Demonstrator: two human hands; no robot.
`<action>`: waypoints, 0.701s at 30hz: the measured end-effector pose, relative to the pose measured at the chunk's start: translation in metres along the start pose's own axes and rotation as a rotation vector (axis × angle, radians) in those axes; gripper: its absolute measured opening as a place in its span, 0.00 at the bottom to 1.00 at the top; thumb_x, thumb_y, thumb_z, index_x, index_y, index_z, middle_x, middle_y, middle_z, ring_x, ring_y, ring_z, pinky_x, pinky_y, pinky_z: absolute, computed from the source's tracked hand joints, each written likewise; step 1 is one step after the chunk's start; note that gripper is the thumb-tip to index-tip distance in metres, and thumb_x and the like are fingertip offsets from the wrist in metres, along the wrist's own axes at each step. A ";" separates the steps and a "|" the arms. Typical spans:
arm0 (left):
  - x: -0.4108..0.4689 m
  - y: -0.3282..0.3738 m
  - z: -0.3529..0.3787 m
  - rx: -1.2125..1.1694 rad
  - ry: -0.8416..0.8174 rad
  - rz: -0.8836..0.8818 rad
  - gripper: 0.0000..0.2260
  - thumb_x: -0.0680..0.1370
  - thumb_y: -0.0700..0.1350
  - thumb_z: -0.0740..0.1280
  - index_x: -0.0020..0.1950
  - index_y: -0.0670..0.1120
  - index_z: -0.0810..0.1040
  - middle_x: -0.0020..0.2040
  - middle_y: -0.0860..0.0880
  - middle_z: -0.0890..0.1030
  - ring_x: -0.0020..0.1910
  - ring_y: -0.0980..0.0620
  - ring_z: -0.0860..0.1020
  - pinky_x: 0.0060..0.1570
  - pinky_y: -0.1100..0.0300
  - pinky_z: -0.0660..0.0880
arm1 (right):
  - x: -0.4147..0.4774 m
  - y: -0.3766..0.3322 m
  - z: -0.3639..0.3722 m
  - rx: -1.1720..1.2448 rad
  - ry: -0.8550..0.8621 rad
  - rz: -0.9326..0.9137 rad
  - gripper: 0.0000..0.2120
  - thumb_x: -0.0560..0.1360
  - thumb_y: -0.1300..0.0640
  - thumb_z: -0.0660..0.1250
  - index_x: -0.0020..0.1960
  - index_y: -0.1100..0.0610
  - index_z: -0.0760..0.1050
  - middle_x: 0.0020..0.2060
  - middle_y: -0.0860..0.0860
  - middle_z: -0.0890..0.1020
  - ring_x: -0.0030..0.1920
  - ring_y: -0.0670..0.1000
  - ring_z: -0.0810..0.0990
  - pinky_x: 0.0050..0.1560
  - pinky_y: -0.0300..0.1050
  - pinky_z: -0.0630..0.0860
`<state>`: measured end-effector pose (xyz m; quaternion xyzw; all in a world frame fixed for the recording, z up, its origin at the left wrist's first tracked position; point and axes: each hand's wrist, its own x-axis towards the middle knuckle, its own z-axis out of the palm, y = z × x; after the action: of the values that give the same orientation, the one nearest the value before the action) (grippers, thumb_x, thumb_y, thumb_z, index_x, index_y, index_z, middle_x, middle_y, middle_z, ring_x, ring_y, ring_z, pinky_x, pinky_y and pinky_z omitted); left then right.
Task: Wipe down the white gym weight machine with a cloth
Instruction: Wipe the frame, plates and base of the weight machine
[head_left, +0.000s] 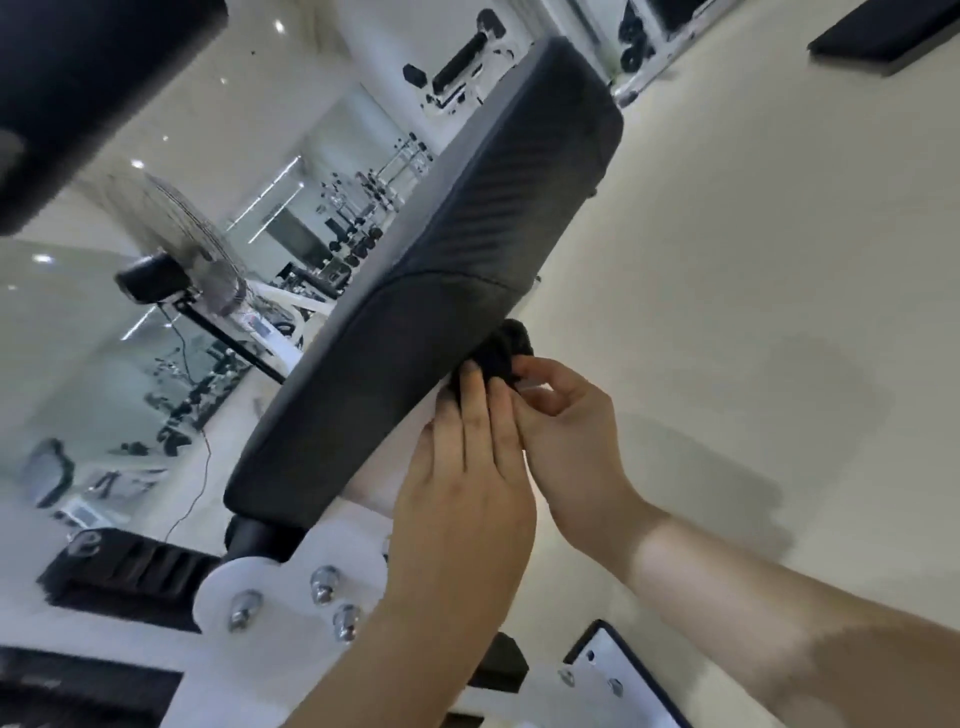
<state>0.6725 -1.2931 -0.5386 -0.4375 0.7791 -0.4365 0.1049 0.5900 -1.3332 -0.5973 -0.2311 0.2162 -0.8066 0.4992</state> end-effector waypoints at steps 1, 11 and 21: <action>0.011 0.006 -0.006 0.058 -0.024 0.017 0.27 0.78 0.43 0.51 0.76 0.33 0.53 0.75 0.33 0.59 0.72 0.37 0.65 0.68 0.50 0.66 | 0.007 -0.004 -0.004 0.054 0.027 0.035 0.06 0.76 0.60 0.70 0.50 0.50 0.80 0.37 0.49 0.86 0.38 0.47 0.85 0.38 0.33 0.78; 0.061 0.036 -0.045 0.569 -0.124 0.297 0.27 0.81 0.43 0.44 0.72 0.27 0.42 0.76 0.29 0.45 0.76 0.34 0.41 0.67 0.40 0.31 | 0.030 -0.013 -0.028 0.337 -0.116 0.345 0.09 0.78 0.55 0.65 0.46 0.47 0.85 0.44 0.51 0.86 0.45 0.50 0.86 0.41 0.41 0.82; 0.101 0.037 -0.035 1.098 -0.641 0.331 0.22 0.79 0.63 0.58 0.69 0.56 0.73 0.67 0.57 0.75 0.78 0.51 0.41 0.74 0.48 0.33 | 0.042 -0.004 -0.059 0.329 -0.448 0.609 0.15 0.77 0.69 0.61 0.59 0.60 0.80 0.53 0.59 0.83 0.54 0.59 0.83 0.56 0.53 0.80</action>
<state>0.5714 -1.3416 -0.5244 -0.3033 0.4304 -0.5966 0.6057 0.5357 -1.3623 -0.6354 -0.2434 0.0291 -0.5757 0.7800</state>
